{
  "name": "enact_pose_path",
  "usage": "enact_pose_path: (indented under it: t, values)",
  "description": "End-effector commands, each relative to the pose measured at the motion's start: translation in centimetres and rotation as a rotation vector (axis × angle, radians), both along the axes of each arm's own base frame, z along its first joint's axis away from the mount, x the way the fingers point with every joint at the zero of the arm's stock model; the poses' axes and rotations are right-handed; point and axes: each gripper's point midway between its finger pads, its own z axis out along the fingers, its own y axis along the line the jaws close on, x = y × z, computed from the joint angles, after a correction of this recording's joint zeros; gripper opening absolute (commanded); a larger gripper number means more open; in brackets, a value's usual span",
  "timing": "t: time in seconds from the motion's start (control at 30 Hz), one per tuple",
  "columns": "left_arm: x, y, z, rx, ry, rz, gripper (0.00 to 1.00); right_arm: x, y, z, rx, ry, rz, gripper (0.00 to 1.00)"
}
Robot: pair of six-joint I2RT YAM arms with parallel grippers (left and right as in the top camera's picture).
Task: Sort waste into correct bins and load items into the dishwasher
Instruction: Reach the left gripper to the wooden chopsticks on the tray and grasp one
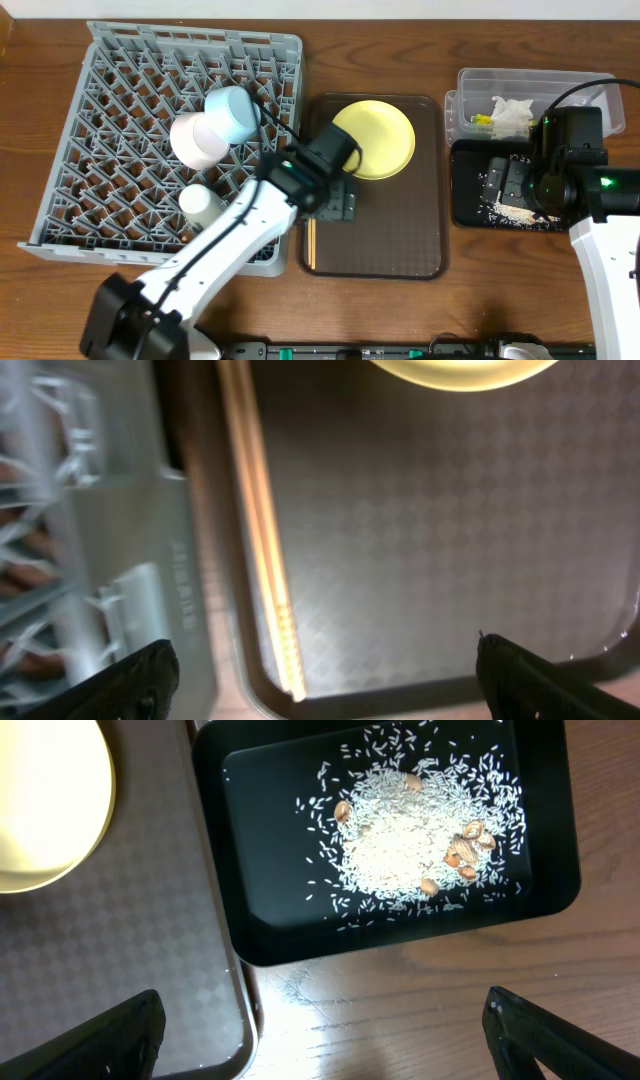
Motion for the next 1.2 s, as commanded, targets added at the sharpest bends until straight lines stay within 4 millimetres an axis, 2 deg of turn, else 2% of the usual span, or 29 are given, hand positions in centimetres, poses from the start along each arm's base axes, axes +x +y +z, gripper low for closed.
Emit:
enact_pose_path:
  t: [0.0, 0.27, 0.43, 0.6, 0.83, 1.03, 1.17]
  values:
    - [-0.3, -0.8, -2.2, 0.031, 0.017, 0.024, 0.95, 0.1, -0.2, 0.6, 0.002, -0.018, -0.009, 0.99]
    - [0.1, -1.5, -7.5, 0.074, 0.104, 0.14, 0.95, 0.1, -0.1, 0.6, 0.008, -0.018, -0.006, 0.99]
    - [0.6, -1.9, -9.4, 0.085, 0.115, 0.147, 0.95, 0.0, -0.1, 0.6, 0.009, -0.015, -0.006, 0.99]
    - [1.0, -2.2, -10.5, 0.086, 0.114, 0.151, 0.94, 0.0, -0.1, 0.6, 0.01, -0.014, -0.006, 0.99]
    - [0.9, -1.6, -12.1, 0.13, 0.127, 0.178, 0.95, 0.0, 0.0, 0.5, 0.012, -0.014, -0.005, 0.99]
    - [1.0, -1.5, -12.0, 0.131, 0.125, 0.178, 0.94, 0.0, 0.0, 0.6, 0.012, -0.014, -0.005, 0.99]
    - [1.0, -1.6, -10.9, 0.117, 0.111, 0.174, 0.94, 0.0, 0.0, 0.5, 0.012, -0.014, -0.005, 0.99]
